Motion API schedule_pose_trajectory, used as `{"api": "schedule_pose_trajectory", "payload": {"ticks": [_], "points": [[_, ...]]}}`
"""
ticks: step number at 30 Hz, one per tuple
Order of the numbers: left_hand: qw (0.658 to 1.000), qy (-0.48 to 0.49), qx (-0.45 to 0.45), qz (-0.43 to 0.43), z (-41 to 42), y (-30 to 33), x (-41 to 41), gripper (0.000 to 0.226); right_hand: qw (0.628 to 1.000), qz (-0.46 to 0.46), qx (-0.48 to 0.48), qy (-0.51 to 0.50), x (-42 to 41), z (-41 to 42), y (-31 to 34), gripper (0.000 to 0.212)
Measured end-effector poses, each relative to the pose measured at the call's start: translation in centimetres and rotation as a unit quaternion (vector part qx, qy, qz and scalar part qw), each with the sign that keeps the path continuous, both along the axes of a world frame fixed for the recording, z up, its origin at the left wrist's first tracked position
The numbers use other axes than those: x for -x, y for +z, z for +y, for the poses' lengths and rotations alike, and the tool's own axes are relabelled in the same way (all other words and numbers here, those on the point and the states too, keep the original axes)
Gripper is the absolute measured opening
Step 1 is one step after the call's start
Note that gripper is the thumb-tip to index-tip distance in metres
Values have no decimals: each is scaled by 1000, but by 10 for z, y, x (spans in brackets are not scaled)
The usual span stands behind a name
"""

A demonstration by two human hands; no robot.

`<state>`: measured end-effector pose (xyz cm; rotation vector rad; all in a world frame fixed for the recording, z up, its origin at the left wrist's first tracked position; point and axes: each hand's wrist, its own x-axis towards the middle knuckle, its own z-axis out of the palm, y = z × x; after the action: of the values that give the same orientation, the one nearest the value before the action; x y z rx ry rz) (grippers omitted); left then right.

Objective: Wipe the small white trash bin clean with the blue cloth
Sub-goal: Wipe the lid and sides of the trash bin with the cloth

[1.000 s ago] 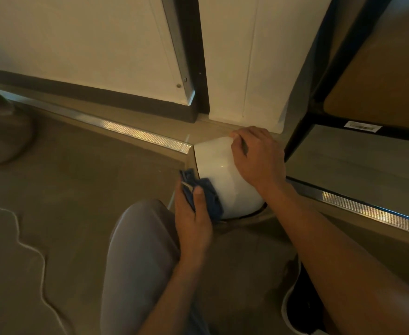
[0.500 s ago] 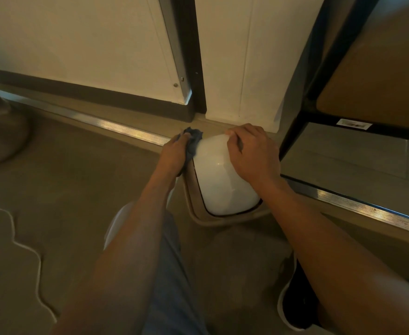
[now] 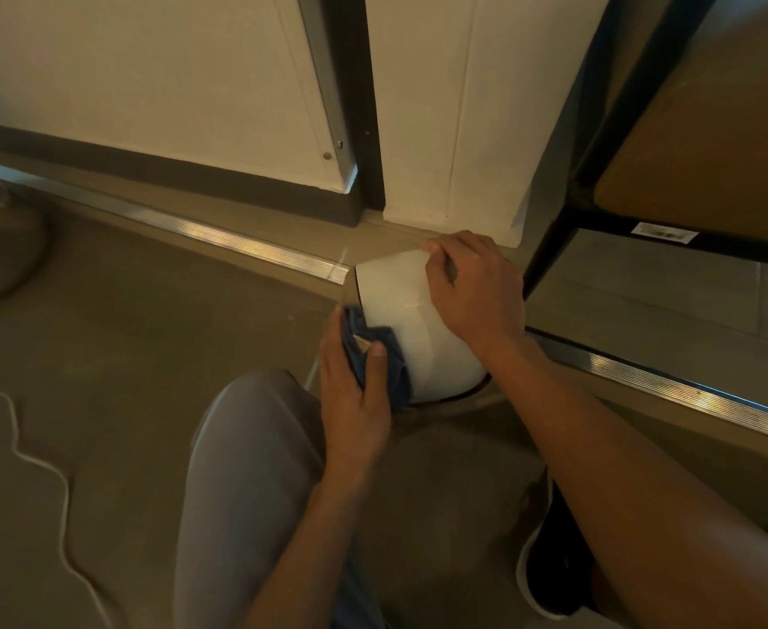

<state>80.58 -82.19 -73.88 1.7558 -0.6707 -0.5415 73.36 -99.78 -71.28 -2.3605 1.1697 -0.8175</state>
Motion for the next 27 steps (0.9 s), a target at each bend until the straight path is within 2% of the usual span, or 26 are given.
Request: {"api": "schedule_pose_trajectory", "payload": {"ticks": [2,4,6,9,11,13,16,19,21,24,25,27], "points": [[999,20,0,31,-21,15,-20,43,1000,-10,-4,-3,0,-1,0,34],[996,35,-47,60,-47,28,-44,34,1000,-5,-8,-6,0,-1,0,37],[994,25,-93,43,-66,38,-63,32,1000,2,-8,-11,-2,0,-1,39],[986,-8,-138,-96,-72,41,-63,38,1000,7,-12,-22,-3,1,0,40],[975,-26,-112,-188,-58,36,-45,43,1000,5,-13,-23,-4,2,1,36],[969,-36,-83,-230,-36,26,-23,46,1000,3,-13,-25,-3,2,1,33],[984,-41,-51,-169,-3,2,-2,48,1000,-6,-13,-21,-2,2,0,35],[999,30,-15,15,-5,-1,-11,44,1000,-13,-17,-11,-1,1,0,39],[992,72,-45,91,-31,11,-35,36,1000,-9,-19,-10,-1,0,0,39],[991,33,-87,97,-69,31,-72,31,1000,0,-18,-10,-2,0,2,39],[993,8,-96,75,-77,36,-78,32,1000,4,-18,-13,-2,1,2,40],[993,-30,-106,-39,-83,41,-73,31,1000,7,-11,-25,-3,1,1,40]]}}
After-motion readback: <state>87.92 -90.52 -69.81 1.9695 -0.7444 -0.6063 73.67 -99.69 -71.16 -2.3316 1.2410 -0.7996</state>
